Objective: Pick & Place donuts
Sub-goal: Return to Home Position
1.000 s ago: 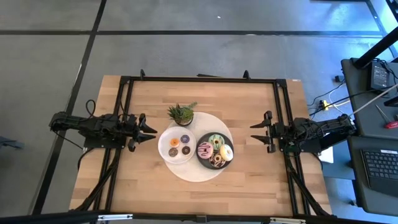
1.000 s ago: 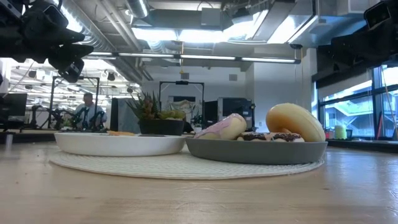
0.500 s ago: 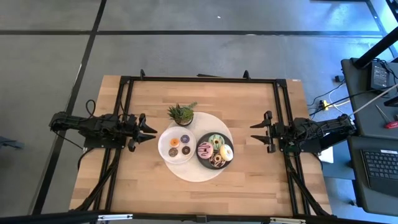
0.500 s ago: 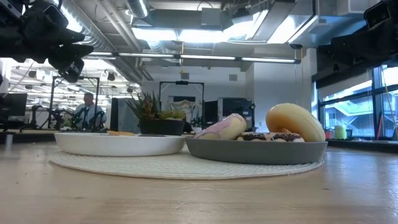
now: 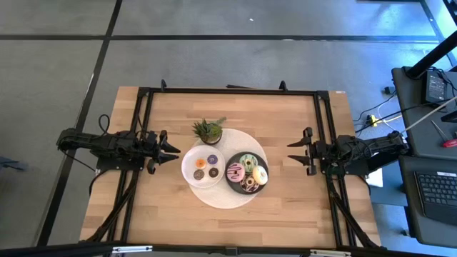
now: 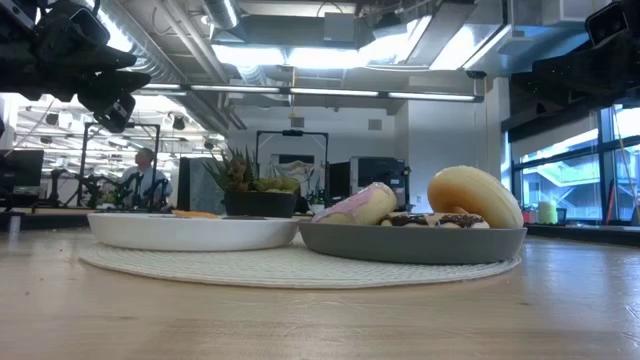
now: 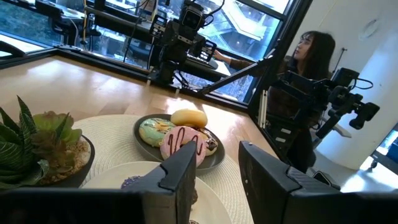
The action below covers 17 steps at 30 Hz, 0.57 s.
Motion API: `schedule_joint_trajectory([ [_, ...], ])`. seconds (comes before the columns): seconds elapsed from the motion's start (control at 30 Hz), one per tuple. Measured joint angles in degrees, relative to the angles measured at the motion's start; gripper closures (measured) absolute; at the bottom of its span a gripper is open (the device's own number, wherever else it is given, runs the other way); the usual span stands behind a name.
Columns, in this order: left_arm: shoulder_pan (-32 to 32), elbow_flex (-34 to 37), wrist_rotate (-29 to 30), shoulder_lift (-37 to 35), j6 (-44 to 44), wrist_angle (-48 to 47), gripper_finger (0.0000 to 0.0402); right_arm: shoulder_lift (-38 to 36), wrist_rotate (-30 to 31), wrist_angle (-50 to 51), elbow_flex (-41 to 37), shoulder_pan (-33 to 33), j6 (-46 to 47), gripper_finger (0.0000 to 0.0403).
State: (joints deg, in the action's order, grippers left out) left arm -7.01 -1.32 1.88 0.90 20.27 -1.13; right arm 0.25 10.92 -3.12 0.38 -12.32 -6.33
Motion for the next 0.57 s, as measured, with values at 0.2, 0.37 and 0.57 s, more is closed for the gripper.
schedule_joint_trajectory([
  [0.2,-0.02,0.00,0.00,0.00,0.00,0.01,0.0281,0.00,0.00,-0.01,0.00,0.00,0.01,0.0215],
  [0.37,0.01,0.00,0.01,-0.01,0.00,0.00,0.0283,-0.01,0.00,-0.02,0.00,-0.01,-0.01,0.0215],
  [0.57,-0.02,0.00,0.00,-0.01,0.00,0.00,0.0281,-0.02,0.00,-0.01,0.00,0.00,0.01,0.0214],
])
